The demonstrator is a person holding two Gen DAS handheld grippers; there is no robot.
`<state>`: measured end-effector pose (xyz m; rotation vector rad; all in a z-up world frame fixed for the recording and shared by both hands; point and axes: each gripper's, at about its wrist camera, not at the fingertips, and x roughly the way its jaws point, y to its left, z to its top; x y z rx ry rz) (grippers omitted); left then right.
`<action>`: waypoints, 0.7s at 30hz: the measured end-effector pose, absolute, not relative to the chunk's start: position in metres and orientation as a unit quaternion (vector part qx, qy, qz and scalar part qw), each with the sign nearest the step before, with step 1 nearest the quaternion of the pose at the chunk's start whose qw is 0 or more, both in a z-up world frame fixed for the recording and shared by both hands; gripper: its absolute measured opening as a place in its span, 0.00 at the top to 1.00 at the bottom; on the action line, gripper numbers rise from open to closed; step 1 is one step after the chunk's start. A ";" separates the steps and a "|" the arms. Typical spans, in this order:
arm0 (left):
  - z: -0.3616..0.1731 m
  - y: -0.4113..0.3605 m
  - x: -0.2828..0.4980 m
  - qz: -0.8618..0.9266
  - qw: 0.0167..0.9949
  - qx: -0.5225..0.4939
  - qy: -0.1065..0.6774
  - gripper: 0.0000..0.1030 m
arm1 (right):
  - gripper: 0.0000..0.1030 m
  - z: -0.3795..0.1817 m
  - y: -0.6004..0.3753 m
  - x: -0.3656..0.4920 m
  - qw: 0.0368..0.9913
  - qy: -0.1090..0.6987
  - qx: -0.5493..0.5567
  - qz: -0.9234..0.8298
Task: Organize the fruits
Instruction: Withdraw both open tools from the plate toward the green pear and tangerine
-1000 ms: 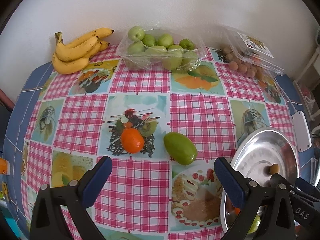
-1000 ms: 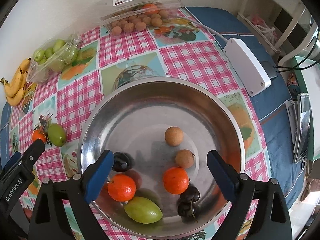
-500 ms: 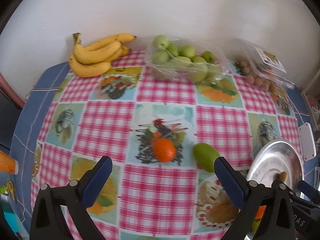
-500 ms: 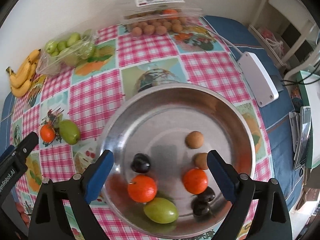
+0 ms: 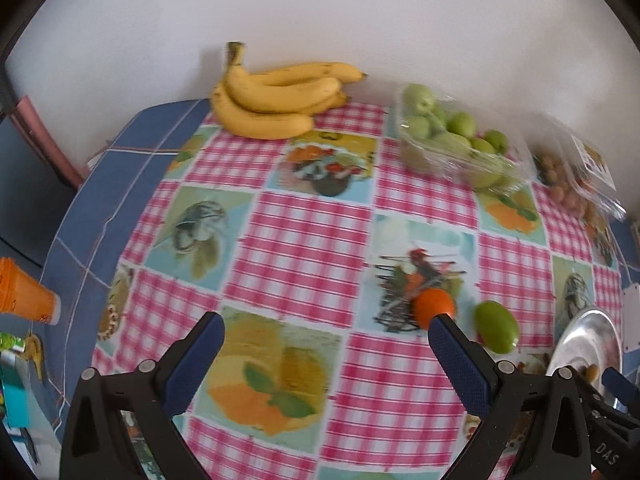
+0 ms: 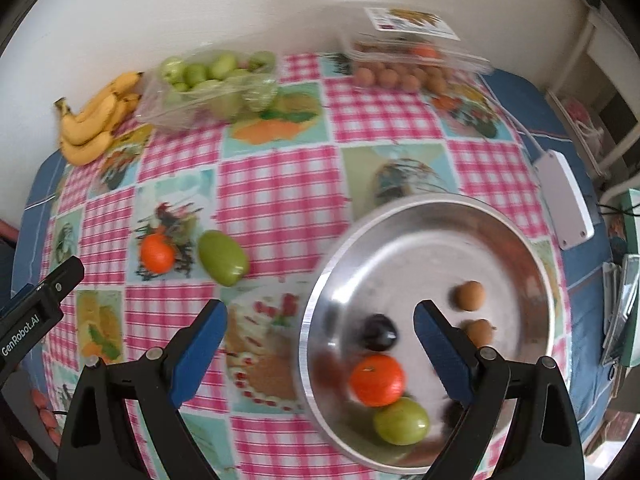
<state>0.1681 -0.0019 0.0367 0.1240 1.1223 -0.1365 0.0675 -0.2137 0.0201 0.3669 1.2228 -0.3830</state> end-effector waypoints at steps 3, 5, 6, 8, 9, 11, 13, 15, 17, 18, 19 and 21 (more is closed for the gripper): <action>0.039 0.015 0.173 -0.053 0.845 0.050 0.530 0.00 | 0.08 0.018 -0.201 0.075 0.788 0.571 0.161 -0.167; 0.040 0.023 0.176 -0.047 0.845 0.046 0.530 0.00 | 0.08 0.016 -0.191 0.080 0.789 0.574 0.152 -0.161; 0.040 0.027 0.177 -0.044 0.846 0.044 0.530 0.00 | 0.08 0.016 -0.187 0.082 0.789 0.575 0.149 -0.158; 0.041 0.033 0.180 -0.039 0.847 0.040 0.529 0.00 | 0.08 0.016 -0.177 0.087 0.791 0.575 0.141 -0.151; 0.041 0.036 0.181 -0.038 0.847 0.037 0.529 0.00 | 0.08 0.017 -0.173 0.089 0.793 0.576 0.135 -0.149; 0.042 0.040 0.183 -0.037 0.848 0.032 0.528 0.00 | 0.08 0.018 -0.164 0.094 0.797 0.575 0.119 -0.144; 0.043 0.041 0.186 -0.040 0.849 0.024 0.527 0.00 | 0.08 0.019 -0.156 0.099 0.799 0.575 0.107 -0.140; 0.043 0.040 0.186 -0.045 0.849 0.017 0.526 0.00 | 0.08 0.019 -0.152 0.103 0.800 0.575 0.102 -0.137; 0.042 0.036 0.187 -0.052 0.849 0.021 0.526 0.00 | 0.08 0.020 -0.148 0.109 0.803 0.573 0.100 -0.132; 0.041 0.034 0.188 -0.054 0.849 0.024 0.526 0.00 | 0.08 0.021 -0.147 0.112 0.804 0.572 0.099 -0.130; 0.040 0.031 0.189 -0.056 0.848 0.027 0.526 0.00 | 0.08 0.021 -0.147 0.114 0.806 0.570 0.098 -0.129; 0.037 0.026 0.192 -0.057 0.849 0.034 0.525 0.00 | 0.08 0.023 -0.147 0.119 0.809 0.566 0.097 -0.128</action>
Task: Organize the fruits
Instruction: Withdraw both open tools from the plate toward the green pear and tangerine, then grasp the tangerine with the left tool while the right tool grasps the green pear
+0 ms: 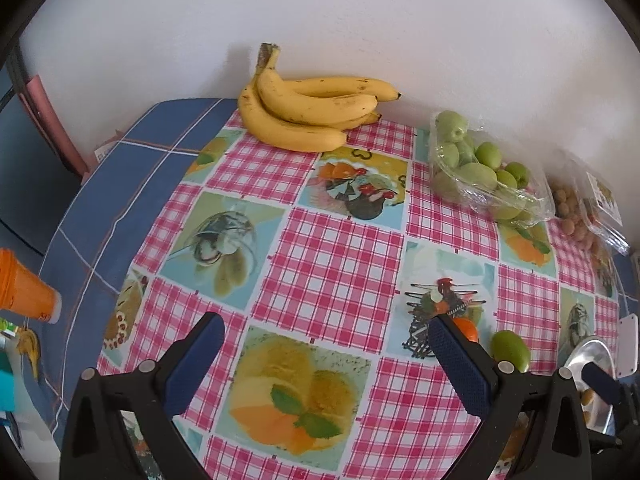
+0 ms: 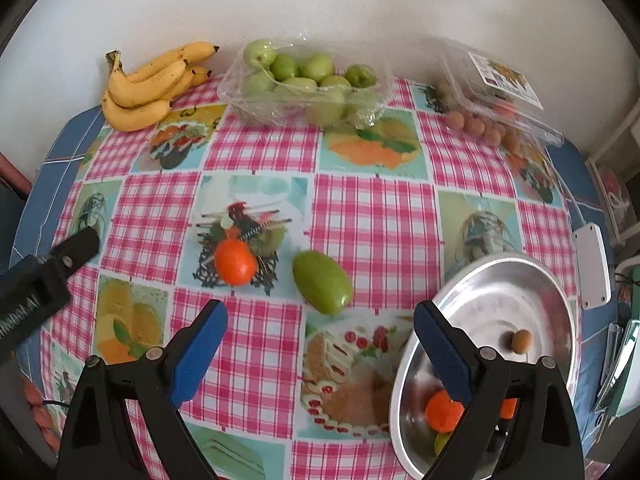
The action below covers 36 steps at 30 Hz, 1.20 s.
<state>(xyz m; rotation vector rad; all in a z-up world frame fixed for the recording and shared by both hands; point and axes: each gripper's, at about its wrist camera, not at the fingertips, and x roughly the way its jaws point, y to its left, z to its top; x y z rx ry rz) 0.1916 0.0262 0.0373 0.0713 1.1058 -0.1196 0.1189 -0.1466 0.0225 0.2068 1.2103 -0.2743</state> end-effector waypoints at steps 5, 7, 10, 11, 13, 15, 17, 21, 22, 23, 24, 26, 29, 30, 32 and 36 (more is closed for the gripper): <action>0.031 0.020 0.198 -0.053 0.850 0.043 0.523 0.00 | 0.08 0.023 -0.150 0.130 0.815 0.558 0.096 -0.123; 0.027 0.017 0.200 -0.052 0.850 0.043 0.522 0.00 | 0.08 0.022 -0.152 0.134 0.816 0.557 0.094 -0.120; 0.020 0.013 0.204 -0.051 0.850 0.045 0.523 0.00 | 0.08 0.018 -0.156 0.139 0.815 0.559 0.091 -0.121; 0.018 0.012 0.206 -0.052 0.849 0.047 0.523 0.00 | 0.08 0.016 -0.159 0.141 0.814 0.561 0.091 -0.121; 0.013 0.007 0.208 -0.056 0.847 0.050 0.526 0.00 | 0.08 0.013 -0.162 0.144 0.812 0.563 0.091 -0.123; 0.007 0.003 0.210 -0.060 0.845 0.051 0.529 0.00 | 0.08 0.009 -0.166 0.146 0.810 0.565 0.091 -0.125; 0.003 -0.001 0.213 -0.063 0.844 0.054 0.530 0.00 | 0.08 0.006 -0.169 0.149 0.810 0.566 0.090 -0.125; -0.005 -0.008 0.216 -0.066 0.843 0.059 0.531 0.00 | 0.08 0.002 -0.174 0.153 0.812 0.563 0.087 -0.123; -0.007 -0.009 0.217 -0.067 0.842 0.059 0.532 0.00 | 0.08 0.001 -0.176 0.153 0.813 0.563 0.086 -0.123; -0.008 -0.011 0.218 -0.067 0.842 0.058 0.532 0.00 | 0.08 0.001 -0.176 0.154 0.813 0.563 0.085 -0.123; -0.009 -0.011 0.218 -0.068 0.843 0.058 0.531 0.00 | 0.08 -0.001 -0.177 0.155 0.813 0.564 0.083 -0.122; -0.010 -0.014 0.219 -0.068 0.844 0.056 0.529 0.00 | 0.08 -0.003 -0.179 0.155 0.812 0.564 0.082 -0.122; -0.013 -0.016 0.221 -0.067 0.844 0.057 0.529 0.00 | 0.08 -0.006 -0.183 0.156 0.812 0.564 0.085 -0.123; -0.015 -0.017 0.221 -0.067 0.843 0.057 0.530 0.00 | 0.08 -0.007 -0.184 0.157 0.812 0.564 0.087 -0.122; -0.017 -0.017 0.222 -0.068 0.843 0.051 0.531 0.00 | 0.08 -0.011 -0.186 0.157 0.810 0.567 0.092 -0.121; -0.020 -0.019 0.225 -0.084 0.837 0.026 0.540 0.00 | 0.08 -0.019 -0.188 0.159 0.806 0.572 0.097 -0.117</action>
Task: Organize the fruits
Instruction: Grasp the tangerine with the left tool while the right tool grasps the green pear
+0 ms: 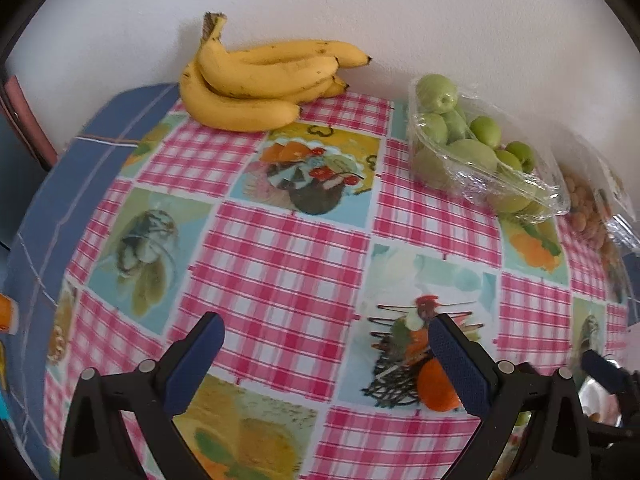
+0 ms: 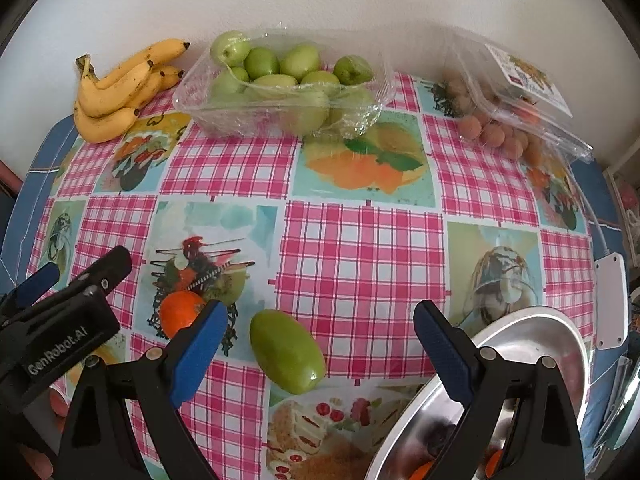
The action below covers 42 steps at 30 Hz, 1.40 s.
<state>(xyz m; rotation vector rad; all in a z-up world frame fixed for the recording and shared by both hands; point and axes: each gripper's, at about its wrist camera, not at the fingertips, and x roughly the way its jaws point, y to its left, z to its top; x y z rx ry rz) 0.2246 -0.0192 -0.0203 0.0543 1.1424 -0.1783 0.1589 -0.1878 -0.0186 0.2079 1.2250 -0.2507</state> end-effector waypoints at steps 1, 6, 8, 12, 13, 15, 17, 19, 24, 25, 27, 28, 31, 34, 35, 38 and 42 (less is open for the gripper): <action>-0.021 -0.021 0.224 -0.087 0.836 0.028 0.541 0.00 | 0.08 -0.020 -0.187 0.159 0.805 0.573 0.098 -0.116; -0.023 -0.028 0.224 -0.095 0.832 0.025 0.546 0.00 | 0.08 -0.029 -0.184 0.162 0.803 0.578 0.094 -0.109; -0.023 -0.028 0.224 -0.099 0.828 0.017 0.551 0.00 | 0.08 -0.032 -0.182 0.163 0.802 0.581 0.091 -0.106; -0.025 -0.029 0.224 -0.105 0.822 0.008 0.560 0.00 | 0.08 -0.037 -0.182 0.163 0.799 0.586 0.092 -0.101; -0.026 -0.029 0.224 -0.107 0.820 0.006 0.563 0.00 | 0.08 -0.037 -0.183 0.162 0.799 0.585 0.094 -0.100; -0.028 -0.030 0.224 -0.110 0.817 0.003 0.567 0.00 | 0.08 -0.038 -0.185 0.162 0.797 0.586 0.103 -0.098; -0.028 -0.030 0.223 -0.113 0.816 -0.002 0.567 0.00 | 0.08 -0.041 -0.185 0.162 0.793 0.591 0.108 -0.098; -0.028 -0.029 0.224 -0.116 0.814 -0.007 0.569 0.00 | 0.08 -0.043 -0.186 0.160 0.790 0.596 0.106 -0.096; -0.032 -0.034 0.223 -0.131 0.806 -0.005 0.577 0.01 | 0.08 -0.041 -0.185 0.158 0.792 0.593 0.108 -0.098; -0.034 -0.036 0.222 -0.137 0.804 -0.006 0.579 0.01 | 0.08 -0.041 -0.185 0.158 0.792 0.592 0.111 -0.097; -0.035 -0.040 0.221 -0.146 0.802 -0.006 0.580 0.02 | 0.08 -0.042 -0.186 0.158 0.789 0.596 0.116 -0.096; -0.035 -0.042 0.220 -0.150 0.801 -0.006 0.579 0.03 | 0.08 -0.043 -0.186 0.158 0.788 0.597 0.118 -0.095; -0.036 -0.047 0.218 -0.162 0.797 -0.007 0.582 0.06 | 0.08 -0.044 -0.184 0.156 0.789 0.595 0.123 -0.090; -0.038 -0.053 0.216 -0.167 0.794 -0.004 0.585 0.12 | 0.08 -0.044 -0.184 0.155 0.794 0.589 0.122 -0.093; -0.039 -0.055 0.216 -0.168 0.793 -0.002 0.585 0.13 | 0.09 -0.042 -0.185 0.156 0.797 0.584 0.124 -0.092; -0.041 -0.058 0.216 -0.173 0.791 -0.003 0.587 0.17 | 0.10 -0.037 -0.187 0.155 0.803 0.574 0.131 -0.088; -0.043 -0.063 0.214 -0.179 0.787 -0.006 0.590 0.20 | 0.29 -0.035 -0.188 0.154 0.804 0.574 0.133 -0.083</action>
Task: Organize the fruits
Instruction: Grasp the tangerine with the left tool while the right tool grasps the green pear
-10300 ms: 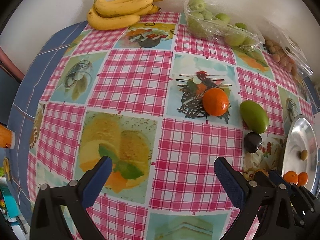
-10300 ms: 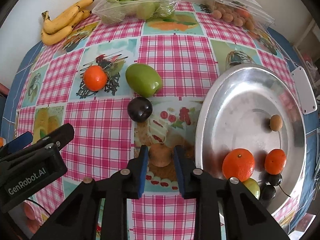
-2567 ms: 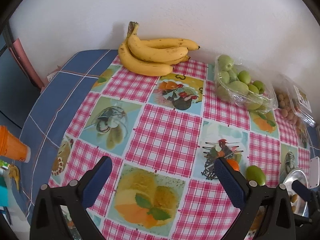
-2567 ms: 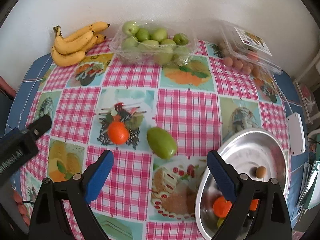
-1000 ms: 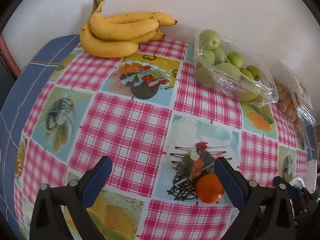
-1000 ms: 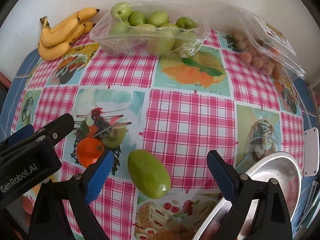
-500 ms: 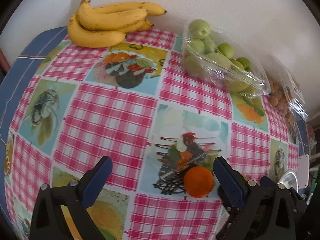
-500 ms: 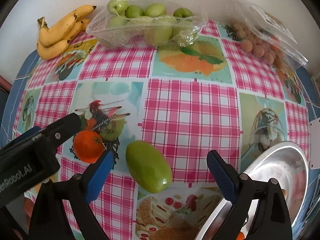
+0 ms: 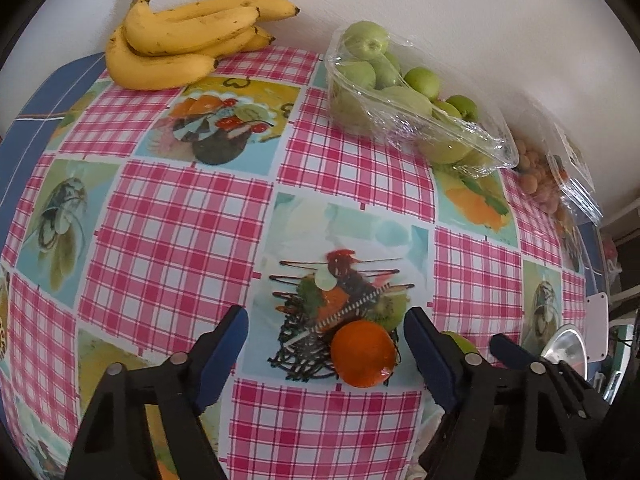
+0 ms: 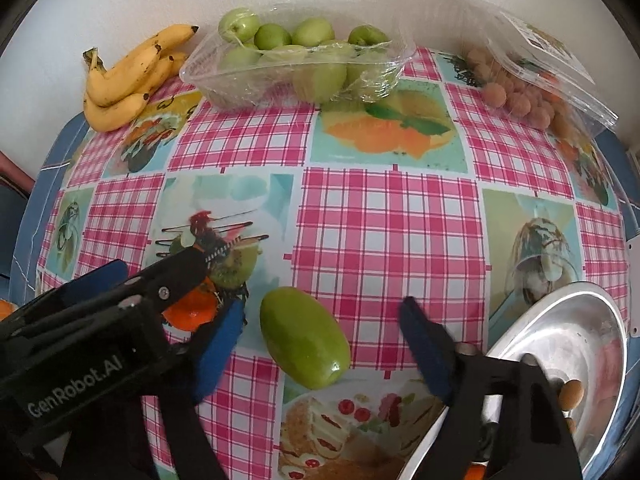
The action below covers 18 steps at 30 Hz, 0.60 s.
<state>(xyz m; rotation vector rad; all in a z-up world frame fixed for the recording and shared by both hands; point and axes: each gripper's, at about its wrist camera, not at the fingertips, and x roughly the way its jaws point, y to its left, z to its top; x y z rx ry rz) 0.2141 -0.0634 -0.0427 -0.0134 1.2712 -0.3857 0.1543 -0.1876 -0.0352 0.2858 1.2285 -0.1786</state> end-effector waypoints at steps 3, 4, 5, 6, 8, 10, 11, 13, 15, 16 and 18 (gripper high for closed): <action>-0.043 -0.065 0.213 -0.187 0.784 -0.009 0.592 0.27 | 0.38 -0.036 -0.185 0.155 0.803 0.575 0.142 -0.071; -0.043 -0.066 0.212 -0.191 0.782 -0.010 0.593 0.29 | 0.41 -0.037 -0.184 0.155 0.803 0.574 0.142 -0.068; -0.044 -0.068 0.212 -0.194 0.781 -0.011 0.594 0.29 | 0.42 -0.036 -0.183 0.155 0.804 0.574 0.141 -0.067; -0.044 -0.069 0.211 -0.197 0.780 -0.012 0.594 0.30 | 0.43 -0.035 -0.182 0.154 0.804 0.574 0.141 -0.066; -0.044 -0.072 0.210 -0.202 0.777 -0.013 0.595 0.35 | 0.43 -0.036 -0.182 0.153 0.803 0.575 0.143 -0.066; -0.045 -0.076 0.209 -0.205 0.776 -0.012 0.596 0.36 | 0.43 -0.037 -0.182 0.155 0.801 0.578 0.144 -0.065; -0.046 -0.078 0.208 -0.205 0.775 -0.011 0.597 0.37 | 0.44 -0.037 -0.182 0.155 0.801 0.578 0.144 -0.064; -0.048 -0.080 0.207 -0.205 0.773 -0.009 0.600 0.41 | 0.49 -0.038 -0.183 0.156 0.799 0.580 0.143 -0.064; -0.051 -0.082 0.207 -0.206 0.770 -0.010 0.604 0.46 | 0.51 -0.040 -0.184 0.157 0.797 0.583 0.144 -0.064; -0.052 -0.083 0.207 -0.207 0.768 -0.014 0.606 0.48 | 0.51 -0.040 -0.185 0.156 0.796 0.584 0.144 -0.065; -0.053 -0.082 0.207 -0.209 0.767 -0.017 0.607 0.51 | 0.51 -0.040 -0.186 0.155 0.795 0.585 0.144 -0.065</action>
